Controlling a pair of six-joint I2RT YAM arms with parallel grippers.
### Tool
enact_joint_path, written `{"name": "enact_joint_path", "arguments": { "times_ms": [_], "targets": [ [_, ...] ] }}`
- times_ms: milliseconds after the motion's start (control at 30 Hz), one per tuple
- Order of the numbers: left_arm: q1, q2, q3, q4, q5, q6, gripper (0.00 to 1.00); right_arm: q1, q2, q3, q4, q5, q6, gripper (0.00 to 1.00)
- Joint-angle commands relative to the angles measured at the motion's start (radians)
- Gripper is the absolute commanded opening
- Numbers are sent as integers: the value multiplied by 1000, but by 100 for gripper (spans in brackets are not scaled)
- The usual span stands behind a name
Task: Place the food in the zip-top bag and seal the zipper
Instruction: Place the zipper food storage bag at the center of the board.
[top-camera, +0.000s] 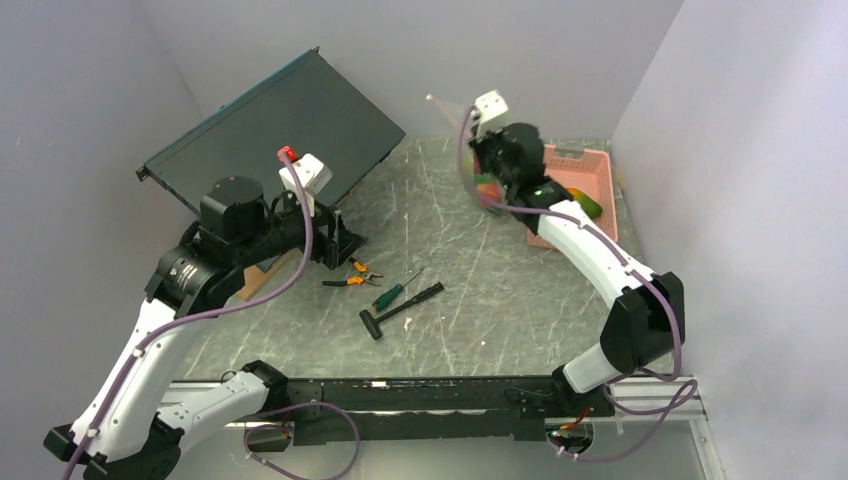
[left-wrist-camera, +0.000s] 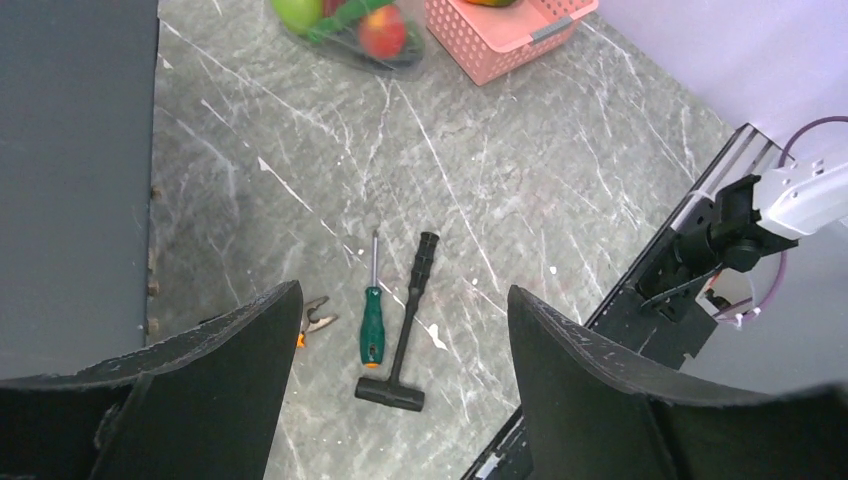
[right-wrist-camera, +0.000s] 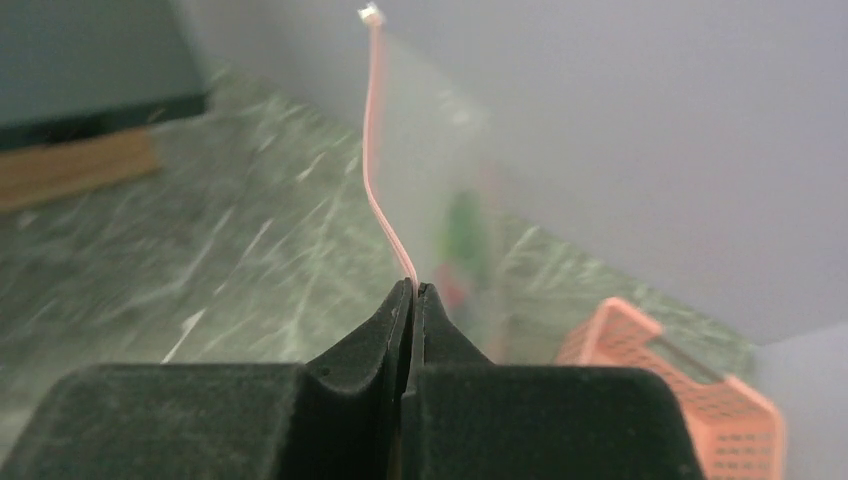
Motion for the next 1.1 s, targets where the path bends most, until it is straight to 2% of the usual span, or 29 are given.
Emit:
{"name": "enact_joint_path", "arguments": {
  "times_ms": [0,167,400,800,867,967,1067],
  "targets": [
    [2,-52,-22,17,18,-46,79,115,-18,-135,123,-23,9,0],
    [3,-73,-25,-3,10,-61,78,206,-15,-259,133,0,91,0],
    [2,-86,-33,-6,3,-69,78,241,-78,-432,151,-62,197,0],
    [2,-103,-49,8,8,-91,79,253,-83,-506,99,-183,287,0],
    [2,-115,-47,6,-4,-90,79,255,-90,-507,84,-197,292,6],
    [2,-128,-41,5,-29,-92,79,260,-112,-502,50,-212,296,24],
    [2,-146,-41,10,-67,-103,81,269,-155,-482,-4,-199,305,36]
  ]
}}
